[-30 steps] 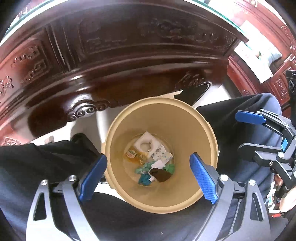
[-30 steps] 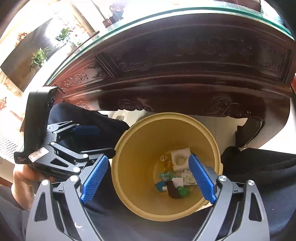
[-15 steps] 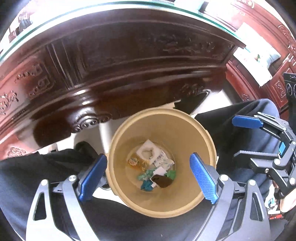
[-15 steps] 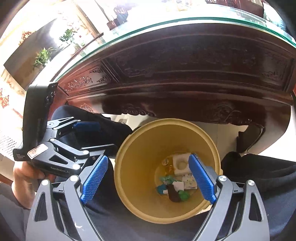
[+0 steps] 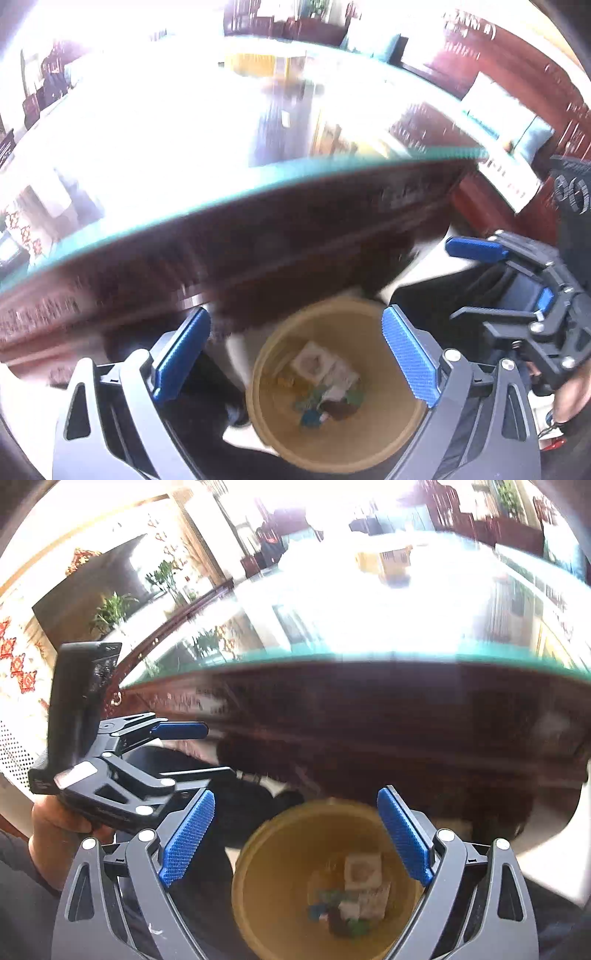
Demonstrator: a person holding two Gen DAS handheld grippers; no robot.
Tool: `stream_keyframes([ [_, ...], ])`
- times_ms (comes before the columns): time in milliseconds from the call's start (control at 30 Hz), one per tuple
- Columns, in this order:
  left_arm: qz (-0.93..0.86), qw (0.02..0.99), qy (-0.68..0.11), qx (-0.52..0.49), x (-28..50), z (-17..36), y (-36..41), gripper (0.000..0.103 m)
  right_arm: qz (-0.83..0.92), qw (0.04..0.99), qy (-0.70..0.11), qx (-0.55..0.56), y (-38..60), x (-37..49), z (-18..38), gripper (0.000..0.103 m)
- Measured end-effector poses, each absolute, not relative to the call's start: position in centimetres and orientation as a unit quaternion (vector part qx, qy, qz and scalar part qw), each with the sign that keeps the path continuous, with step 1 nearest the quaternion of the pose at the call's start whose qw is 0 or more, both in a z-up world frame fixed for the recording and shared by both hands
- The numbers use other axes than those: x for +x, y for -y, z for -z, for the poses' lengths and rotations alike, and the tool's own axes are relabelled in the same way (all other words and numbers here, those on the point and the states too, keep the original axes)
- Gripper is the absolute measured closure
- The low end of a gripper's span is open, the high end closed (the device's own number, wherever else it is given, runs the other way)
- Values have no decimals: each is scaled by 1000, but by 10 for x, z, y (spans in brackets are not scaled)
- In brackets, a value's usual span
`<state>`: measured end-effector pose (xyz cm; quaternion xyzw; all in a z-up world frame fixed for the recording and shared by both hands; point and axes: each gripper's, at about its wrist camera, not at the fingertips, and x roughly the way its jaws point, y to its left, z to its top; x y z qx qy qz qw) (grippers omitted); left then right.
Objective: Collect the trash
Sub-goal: 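Move both grippers back to the table toward the plastic bag and milk carton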
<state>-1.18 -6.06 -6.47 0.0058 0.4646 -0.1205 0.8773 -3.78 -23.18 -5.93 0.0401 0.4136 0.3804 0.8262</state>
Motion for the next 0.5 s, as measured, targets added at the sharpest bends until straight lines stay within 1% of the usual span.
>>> stream_keyframes([
  [133, 100, 900, -424, 2, 13, 32, 45, 4, -384, 840, -382, 38, 227, -14, 32, 14],
  [233, 69, 912, -404, -8, 37, 13, 29, 4, -374, 852, -365, 25, 220, 6, 15, 8],
  [367, 26, 923, -382, -33, 77, -4, 9, 4, -362, 865, -348, 10, 210, 41, -7, 8],
  [500, -17, 927, -371, -39, 138, -12, -5, 4, -343, 879, -330, -21, 193, 86, -22, 8],
])
